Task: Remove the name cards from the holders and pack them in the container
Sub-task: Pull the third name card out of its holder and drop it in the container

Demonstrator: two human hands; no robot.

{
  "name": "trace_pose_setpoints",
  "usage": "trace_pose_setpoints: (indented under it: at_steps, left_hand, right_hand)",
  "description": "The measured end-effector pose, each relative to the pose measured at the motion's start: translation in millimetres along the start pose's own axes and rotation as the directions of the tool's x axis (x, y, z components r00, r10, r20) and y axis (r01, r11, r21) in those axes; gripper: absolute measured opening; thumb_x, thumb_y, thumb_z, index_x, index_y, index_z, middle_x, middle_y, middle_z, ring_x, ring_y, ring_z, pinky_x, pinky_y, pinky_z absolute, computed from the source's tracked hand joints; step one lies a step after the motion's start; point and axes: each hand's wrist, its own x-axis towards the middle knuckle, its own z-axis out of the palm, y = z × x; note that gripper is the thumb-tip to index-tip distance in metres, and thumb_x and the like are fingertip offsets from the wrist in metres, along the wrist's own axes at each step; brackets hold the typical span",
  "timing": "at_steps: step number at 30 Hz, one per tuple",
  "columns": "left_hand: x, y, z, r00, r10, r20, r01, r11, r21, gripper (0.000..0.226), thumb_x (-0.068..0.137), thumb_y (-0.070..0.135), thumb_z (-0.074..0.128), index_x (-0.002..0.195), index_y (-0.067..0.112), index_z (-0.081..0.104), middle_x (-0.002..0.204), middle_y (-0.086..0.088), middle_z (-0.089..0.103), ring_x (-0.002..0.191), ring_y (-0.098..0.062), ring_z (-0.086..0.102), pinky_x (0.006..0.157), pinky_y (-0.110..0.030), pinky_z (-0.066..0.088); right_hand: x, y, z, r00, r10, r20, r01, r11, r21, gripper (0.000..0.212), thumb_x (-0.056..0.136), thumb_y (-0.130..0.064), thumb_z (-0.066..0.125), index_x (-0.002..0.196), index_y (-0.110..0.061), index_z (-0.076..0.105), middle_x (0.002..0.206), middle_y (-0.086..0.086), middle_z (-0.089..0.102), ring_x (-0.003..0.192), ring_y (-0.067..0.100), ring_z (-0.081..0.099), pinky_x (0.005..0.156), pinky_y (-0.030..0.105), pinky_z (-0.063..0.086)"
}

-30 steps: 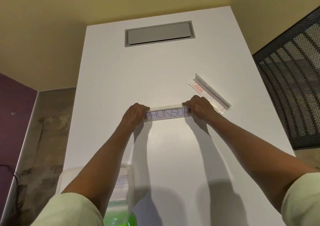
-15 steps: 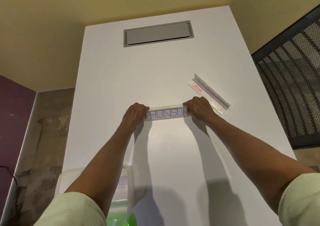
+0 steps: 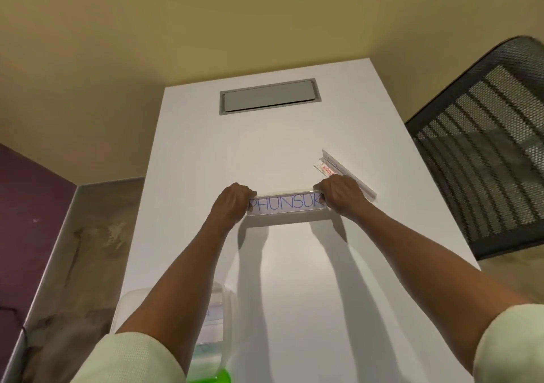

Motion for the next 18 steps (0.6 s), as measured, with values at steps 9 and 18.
trace_pose_setpoints:
  at_steps: [9,18]
  left_hand:
    - [-41,34,-38,0.996,0.009,-0.083,-0.011,1.000,-0.020,0.032,0.098,0.011,0.039,0.112,0.010,0.068,0.109,-0.014,0.068,0.099,-0.033,0.058,0.080,-0.028,0.041]
    - [-87,61,-74,0.986,0.040,-0.159,-0.040,0.999,0.004,0.034,0.095,0.008,0.045,0.121,0.013,0.067,0.108,-0.014,0.070,0.099,-0.032,0.064,0.087,-0.033,0.051]
  right_hand:
    - [-42,-1,-52,0.996,0.021,-0.086,-0.024,0.999,-0.034,0.035,0.097,-0.024,0.043,0.130,-0.021,0.055,0.120,0.006,0.063,0.115,0.025,0.055,0.083,0.030,0.038]
    - [-82,-11,-106,0.981,0.070,-0.180,-0.067,0.997,0.023,0.026,0.089,-0.022,0.057,0.113,-0.022,0.067,0.108,0.007,0.069,0.105,0.028,0.061,0.076,0.032,0.043]
